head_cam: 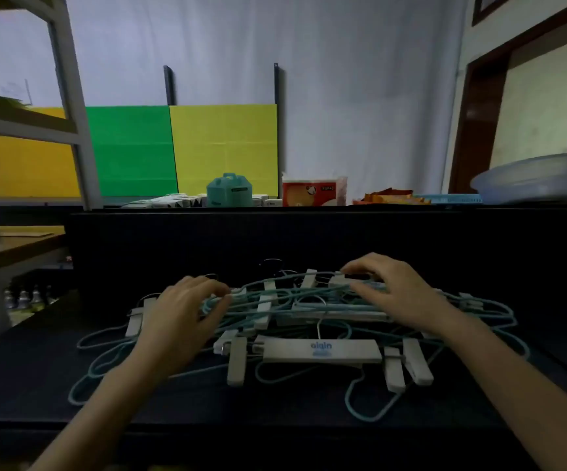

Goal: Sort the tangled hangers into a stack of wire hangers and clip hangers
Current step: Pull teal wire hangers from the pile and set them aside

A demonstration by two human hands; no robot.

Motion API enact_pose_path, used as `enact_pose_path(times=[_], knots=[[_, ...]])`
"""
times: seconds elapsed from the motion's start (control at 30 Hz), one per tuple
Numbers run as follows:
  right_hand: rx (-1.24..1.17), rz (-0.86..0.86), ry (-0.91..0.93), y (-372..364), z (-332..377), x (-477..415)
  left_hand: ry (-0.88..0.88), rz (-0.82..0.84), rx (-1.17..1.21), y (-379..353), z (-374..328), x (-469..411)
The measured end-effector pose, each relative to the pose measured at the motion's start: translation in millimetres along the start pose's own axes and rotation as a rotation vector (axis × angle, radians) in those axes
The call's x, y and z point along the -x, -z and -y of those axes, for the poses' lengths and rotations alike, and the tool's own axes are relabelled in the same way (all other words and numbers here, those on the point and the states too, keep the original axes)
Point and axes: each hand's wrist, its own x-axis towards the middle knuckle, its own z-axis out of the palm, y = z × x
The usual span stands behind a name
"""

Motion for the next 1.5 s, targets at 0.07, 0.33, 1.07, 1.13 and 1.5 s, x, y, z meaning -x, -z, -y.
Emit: enact_pose_path(times=[0.07, 0.33, 1.07, 1.13, 1.5], knots=[[0.012, 0.107, -0.028, -0.5, -9.3, -23.7, 0.029, 0.002, 0.003, -9.5, 4.9, -16.8], [0.139, 0.643, -0.128, -20.8, -44.0, -83.9, 0.197, 0.157, 0.021, -35.9, 26.5, -54.0], [0.06, 0.205, -0.162, 31.3, -47.0, -75.4, 0.2, 0.462, 0.015, -6.9, 86.1, 21.1], [0.079, 0.179, -0.194, 28.6, -47.0, -71.0, 0.161, 0.418, 0.028, -8.3, 82.3, 20.7], [0.17, 0.112, -0.313, 37.1, -46.9, -37.2, -0.036, 0.527, -0.084, -38.3, 27.1, -38.6]])
